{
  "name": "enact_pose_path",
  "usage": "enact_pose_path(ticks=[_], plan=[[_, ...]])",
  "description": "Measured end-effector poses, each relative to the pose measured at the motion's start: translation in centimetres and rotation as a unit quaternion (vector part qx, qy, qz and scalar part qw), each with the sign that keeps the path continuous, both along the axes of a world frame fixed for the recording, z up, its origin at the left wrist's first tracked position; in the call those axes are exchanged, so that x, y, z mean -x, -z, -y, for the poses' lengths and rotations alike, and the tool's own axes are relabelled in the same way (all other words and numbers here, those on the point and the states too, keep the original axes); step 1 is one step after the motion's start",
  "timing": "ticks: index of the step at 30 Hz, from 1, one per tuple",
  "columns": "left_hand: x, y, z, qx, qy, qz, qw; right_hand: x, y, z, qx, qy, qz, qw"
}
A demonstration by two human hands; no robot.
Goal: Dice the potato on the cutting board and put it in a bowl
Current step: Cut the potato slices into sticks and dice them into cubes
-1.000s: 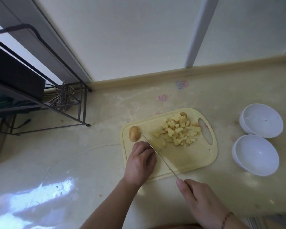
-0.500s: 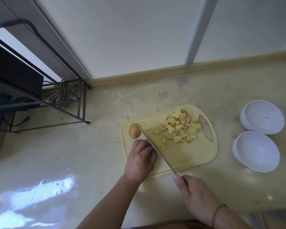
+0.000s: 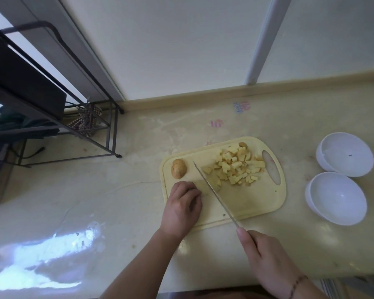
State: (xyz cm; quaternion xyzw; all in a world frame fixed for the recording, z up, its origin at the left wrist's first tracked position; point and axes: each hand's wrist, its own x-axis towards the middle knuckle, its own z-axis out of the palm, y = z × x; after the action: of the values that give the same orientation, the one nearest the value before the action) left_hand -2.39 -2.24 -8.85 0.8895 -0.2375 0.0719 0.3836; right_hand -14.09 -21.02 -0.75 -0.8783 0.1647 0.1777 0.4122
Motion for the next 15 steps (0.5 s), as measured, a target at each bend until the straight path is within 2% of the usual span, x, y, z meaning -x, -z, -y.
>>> enact_pose_path(ticks=[4, 15], plan=[[0.4, 0.2, -0.4, -0.006, -0.009, 0.001, 1.0, 0.8, 0.0, 0.1, -0.016, -0.029, -0.014, 0.999], [0.3, 0.2, -0.3, -0.015, -0.019, -0.028, 0.999, 2.7, -0.3, 0.6, 0.062, -0.051, -0.031, 0.996]])
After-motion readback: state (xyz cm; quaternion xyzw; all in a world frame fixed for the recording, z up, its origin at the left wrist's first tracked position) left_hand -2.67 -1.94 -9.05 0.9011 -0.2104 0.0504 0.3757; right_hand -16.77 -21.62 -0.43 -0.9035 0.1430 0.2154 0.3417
